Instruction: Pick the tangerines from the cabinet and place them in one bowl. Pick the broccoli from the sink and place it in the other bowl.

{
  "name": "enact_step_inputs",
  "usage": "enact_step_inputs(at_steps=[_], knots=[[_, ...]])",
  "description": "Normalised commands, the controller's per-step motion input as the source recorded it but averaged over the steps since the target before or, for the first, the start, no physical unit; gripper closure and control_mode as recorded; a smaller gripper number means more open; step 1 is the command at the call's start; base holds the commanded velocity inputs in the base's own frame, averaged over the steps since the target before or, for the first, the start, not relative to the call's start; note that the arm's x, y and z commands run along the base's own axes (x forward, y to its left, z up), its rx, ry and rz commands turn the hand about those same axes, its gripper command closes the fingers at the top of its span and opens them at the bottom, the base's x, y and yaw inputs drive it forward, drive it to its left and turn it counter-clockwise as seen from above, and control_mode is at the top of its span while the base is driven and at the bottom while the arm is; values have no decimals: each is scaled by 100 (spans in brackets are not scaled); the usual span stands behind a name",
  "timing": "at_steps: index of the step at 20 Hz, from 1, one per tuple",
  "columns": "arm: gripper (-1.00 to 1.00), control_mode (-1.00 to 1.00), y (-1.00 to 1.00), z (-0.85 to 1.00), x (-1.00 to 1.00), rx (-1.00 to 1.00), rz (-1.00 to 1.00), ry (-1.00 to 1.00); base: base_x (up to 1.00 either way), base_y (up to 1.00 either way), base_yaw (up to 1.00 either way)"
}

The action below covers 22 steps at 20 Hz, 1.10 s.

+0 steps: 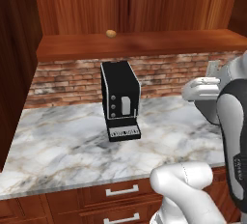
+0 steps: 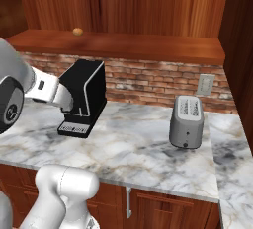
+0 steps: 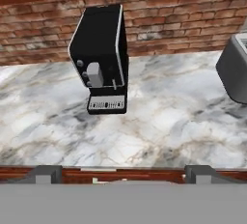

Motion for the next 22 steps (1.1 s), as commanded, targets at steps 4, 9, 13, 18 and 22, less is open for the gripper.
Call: enact_step_inputs(at_steps=[4,9,13,18,22], knots=[[-100,-100,5,69,11,11,3,0,0,0,0],[-100,-100,7,4,43,1,2,-1,0,0,0],[-100,-100,30,-3,70,0,3,-9,0,0,0],[-100,-100,27,0,54,-1,4,-20,0,0,0],[-100,-100,18,6,36,-1,8,-29,0,0,0]])
